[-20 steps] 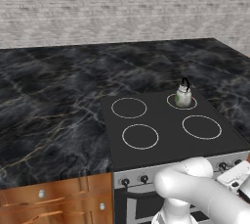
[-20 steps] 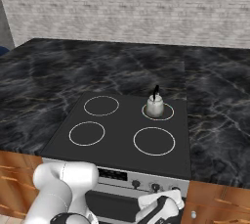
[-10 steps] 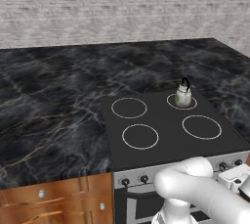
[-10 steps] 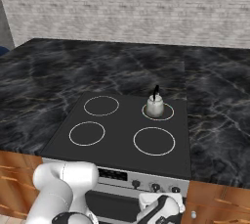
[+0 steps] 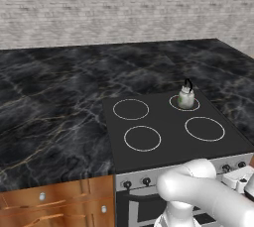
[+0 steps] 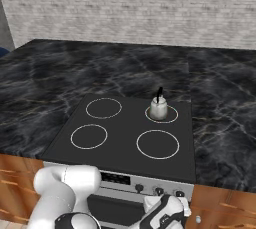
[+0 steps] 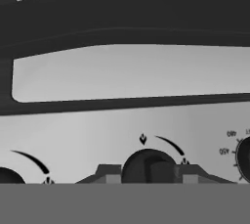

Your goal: The kettle is done boiling. Turn off the stove, then wait for 300 timesteps before moving the kettle to the dining table.

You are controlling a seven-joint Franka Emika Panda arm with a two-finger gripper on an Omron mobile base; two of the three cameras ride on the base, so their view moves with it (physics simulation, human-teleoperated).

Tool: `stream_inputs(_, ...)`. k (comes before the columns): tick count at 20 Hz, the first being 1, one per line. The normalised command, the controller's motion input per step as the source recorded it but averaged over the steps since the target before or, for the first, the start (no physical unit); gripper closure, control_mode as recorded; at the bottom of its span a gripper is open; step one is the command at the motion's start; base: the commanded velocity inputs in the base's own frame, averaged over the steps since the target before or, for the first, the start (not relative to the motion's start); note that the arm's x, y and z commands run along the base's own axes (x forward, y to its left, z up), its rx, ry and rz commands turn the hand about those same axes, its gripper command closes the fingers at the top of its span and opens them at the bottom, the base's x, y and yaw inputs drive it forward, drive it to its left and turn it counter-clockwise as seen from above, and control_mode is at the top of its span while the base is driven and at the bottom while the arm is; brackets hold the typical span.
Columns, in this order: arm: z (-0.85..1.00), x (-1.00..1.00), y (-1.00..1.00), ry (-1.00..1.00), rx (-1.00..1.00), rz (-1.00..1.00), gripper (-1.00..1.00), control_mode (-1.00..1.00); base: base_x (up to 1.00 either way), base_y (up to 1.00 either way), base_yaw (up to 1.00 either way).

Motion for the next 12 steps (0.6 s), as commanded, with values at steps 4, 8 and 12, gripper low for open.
stream_inputs(4,-0.07,-0.12,0.00,0.00,0.04,0.00,-1.00,-1.00,0.00,0.00,0.00)
stream_inputs(8,0.00,-0.34,0.00,-0.05,0.01,0.00,-1.00,-1.00,0.00,0.00,0.00)
stream_inputs(12,0.00,-0.29,0.01,-0.05,0.00,0.00,-1.00,-1.00,0.00,0.00,0.00)
